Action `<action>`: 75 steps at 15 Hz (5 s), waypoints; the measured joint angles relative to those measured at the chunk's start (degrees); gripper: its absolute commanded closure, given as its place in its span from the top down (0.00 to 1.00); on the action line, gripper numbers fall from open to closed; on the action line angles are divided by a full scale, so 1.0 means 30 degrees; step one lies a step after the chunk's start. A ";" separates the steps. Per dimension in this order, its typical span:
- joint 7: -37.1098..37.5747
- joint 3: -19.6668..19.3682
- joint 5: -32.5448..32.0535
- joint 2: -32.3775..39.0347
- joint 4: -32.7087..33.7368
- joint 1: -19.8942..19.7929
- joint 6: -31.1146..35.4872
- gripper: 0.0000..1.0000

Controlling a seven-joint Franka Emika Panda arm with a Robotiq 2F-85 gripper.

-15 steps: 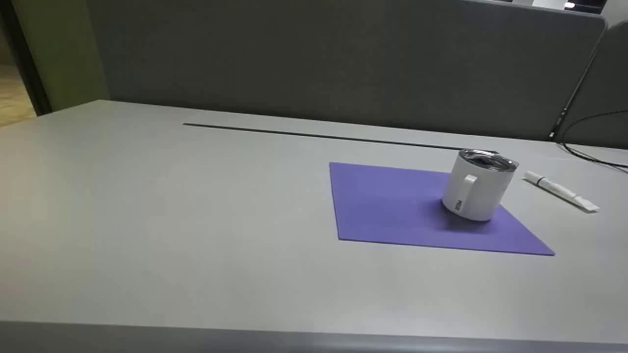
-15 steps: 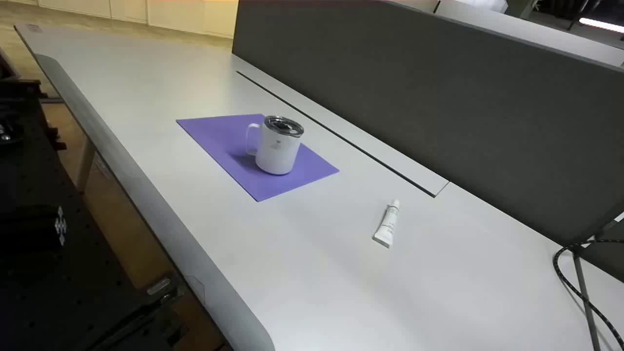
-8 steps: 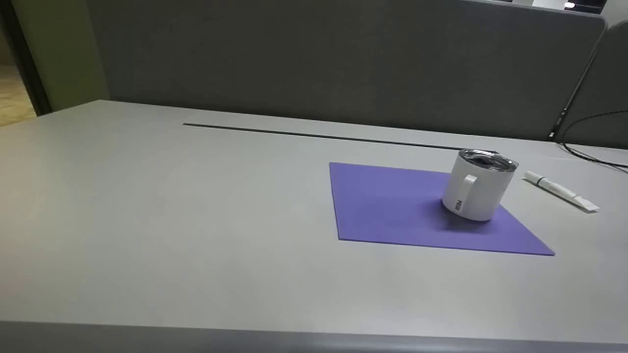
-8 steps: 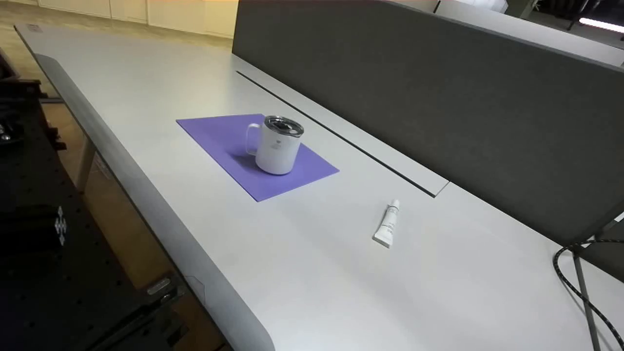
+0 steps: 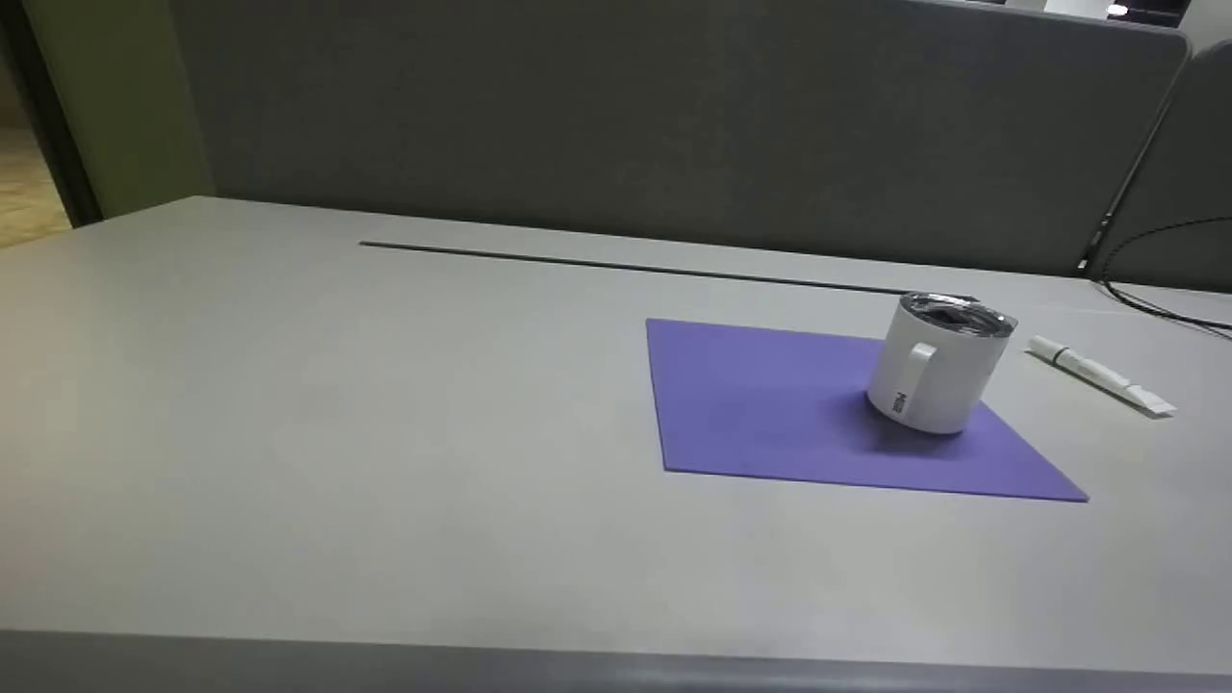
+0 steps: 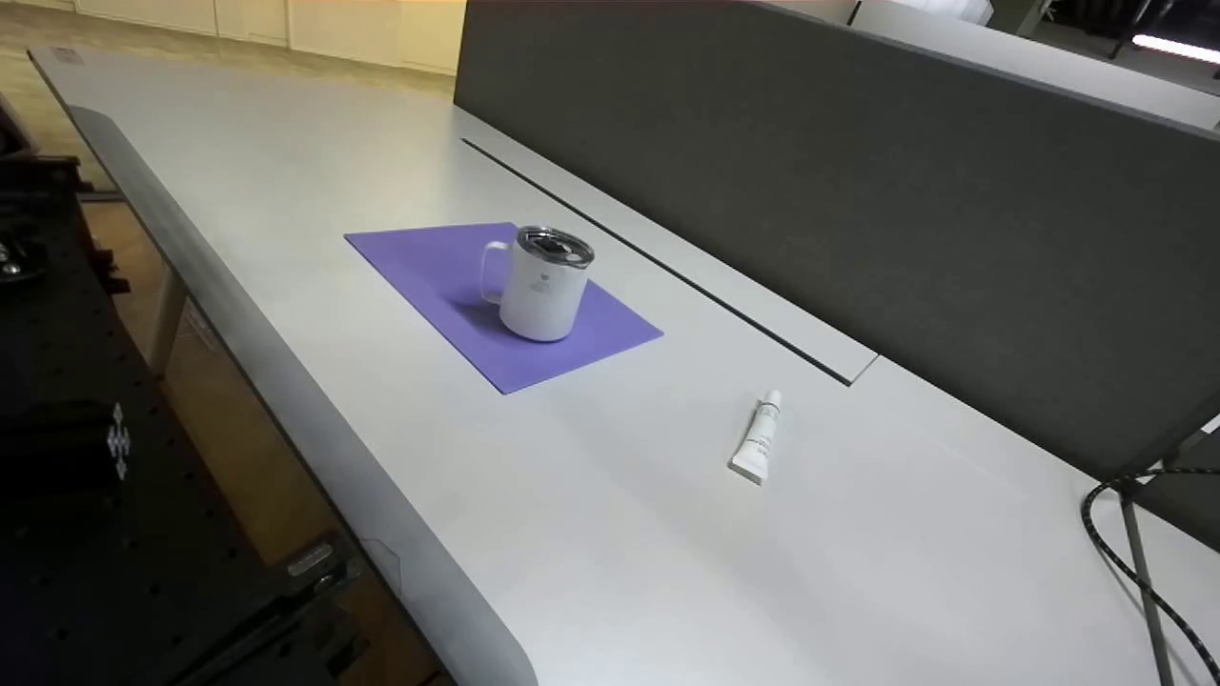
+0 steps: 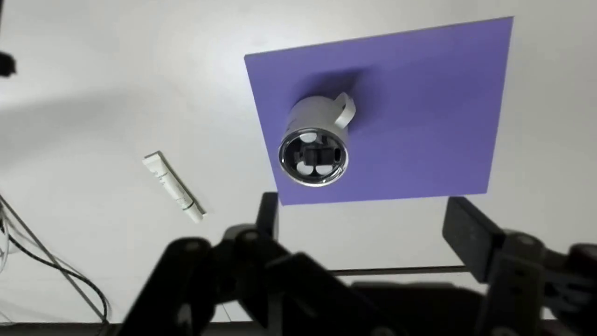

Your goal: Slide the small lid on top of the white cup.

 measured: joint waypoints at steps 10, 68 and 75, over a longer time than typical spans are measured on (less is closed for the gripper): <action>-0.0179 -0.0509 -0.3778 0.8381 0.2217 -0.2876 0.6591 0.00; -0.3636 -0.3752 0.3388 1.7010 0.5281 0.0677 1.0332 0.00; -0.4706 -0.3737 0.2541 1.5266 0.6782 0.0758 0.6851 0.47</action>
